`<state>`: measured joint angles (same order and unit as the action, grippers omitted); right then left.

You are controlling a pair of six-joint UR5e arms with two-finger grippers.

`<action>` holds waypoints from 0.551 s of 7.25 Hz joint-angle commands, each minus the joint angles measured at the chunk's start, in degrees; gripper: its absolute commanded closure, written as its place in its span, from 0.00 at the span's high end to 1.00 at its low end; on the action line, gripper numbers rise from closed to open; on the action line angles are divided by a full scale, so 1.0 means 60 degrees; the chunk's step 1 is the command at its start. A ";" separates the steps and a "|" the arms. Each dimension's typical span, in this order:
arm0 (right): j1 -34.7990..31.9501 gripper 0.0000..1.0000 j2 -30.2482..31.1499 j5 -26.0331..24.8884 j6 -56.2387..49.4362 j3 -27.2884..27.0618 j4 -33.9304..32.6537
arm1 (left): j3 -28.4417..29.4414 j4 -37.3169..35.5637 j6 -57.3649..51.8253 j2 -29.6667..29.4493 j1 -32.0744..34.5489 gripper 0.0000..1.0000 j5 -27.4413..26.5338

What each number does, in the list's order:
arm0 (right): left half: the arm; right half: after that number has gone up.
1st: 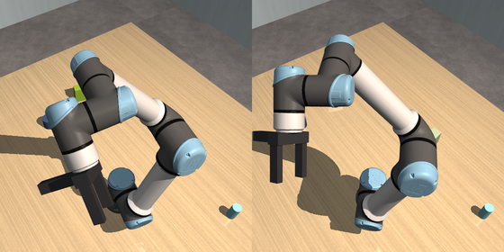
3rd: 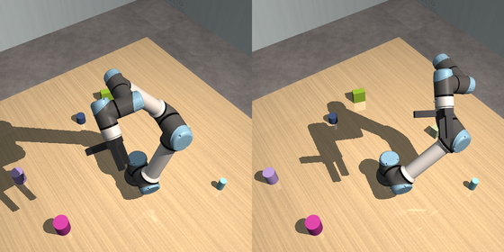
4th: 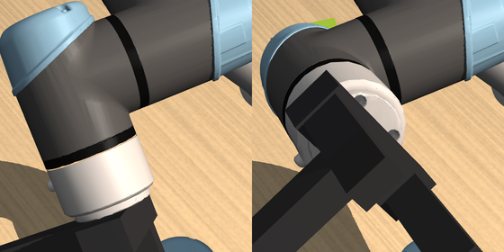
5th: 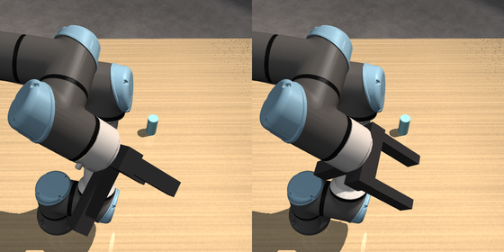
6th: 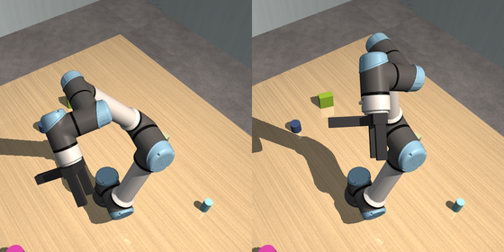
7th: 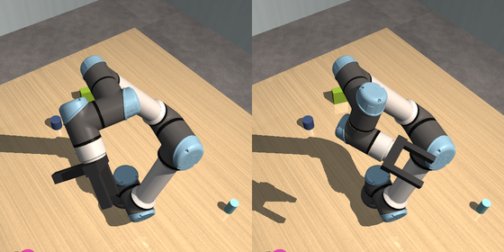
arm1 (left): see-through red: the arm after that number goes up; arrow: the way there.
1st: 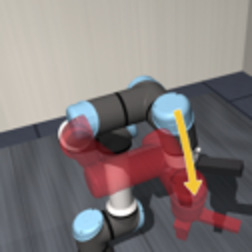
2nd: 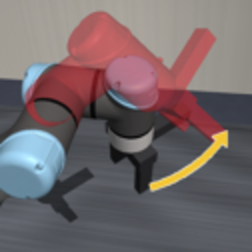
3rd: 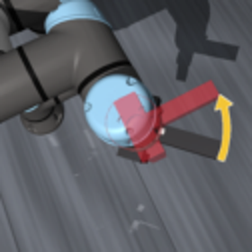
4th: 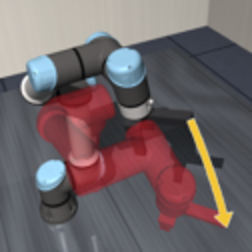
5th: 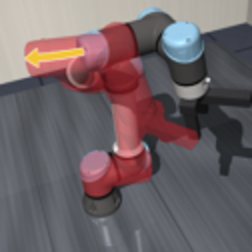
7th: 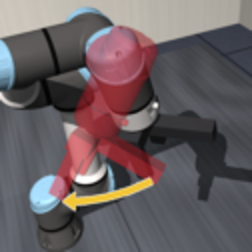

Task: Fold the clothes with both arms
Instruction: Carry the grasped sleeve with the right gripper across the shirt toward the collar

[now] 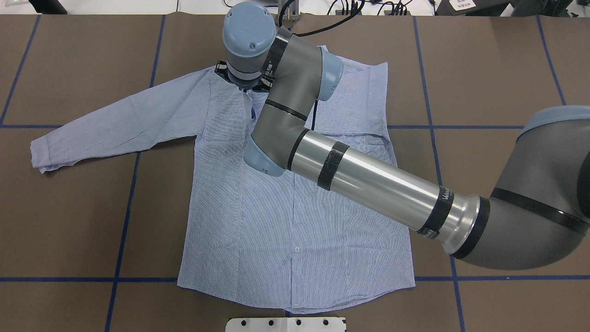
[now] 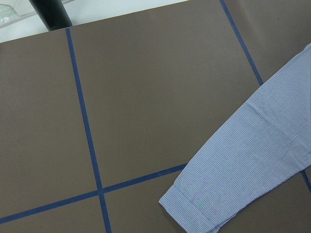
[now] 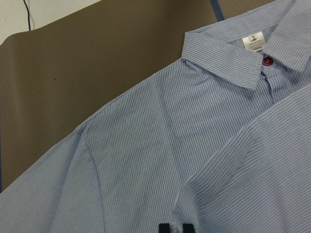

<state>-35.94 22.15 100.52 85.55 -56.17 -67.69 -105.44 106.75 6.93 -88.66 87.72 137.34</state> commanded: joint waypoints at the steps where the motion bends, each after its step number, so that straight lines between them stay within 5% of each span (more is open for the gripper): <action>1: 0.0000 0.99 -0.0044 -0.0141 0.0405 0.0074 0.0031 | 0.0111 0.0444 0.0552 -0.0004 -0.0409 0.99 -0.0024; 4: -0.0262 0.99 0.0173 0.0062 0.0623 -0.0202 0.0016 | 0.1992 0.1133 0.0836 -0.0891 -0.0645 0.99 0.0005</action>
<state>-36.43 22.23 99.97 88.38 -56.25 -67.52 -99.47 112.15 11.47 -90.50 84.17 137.28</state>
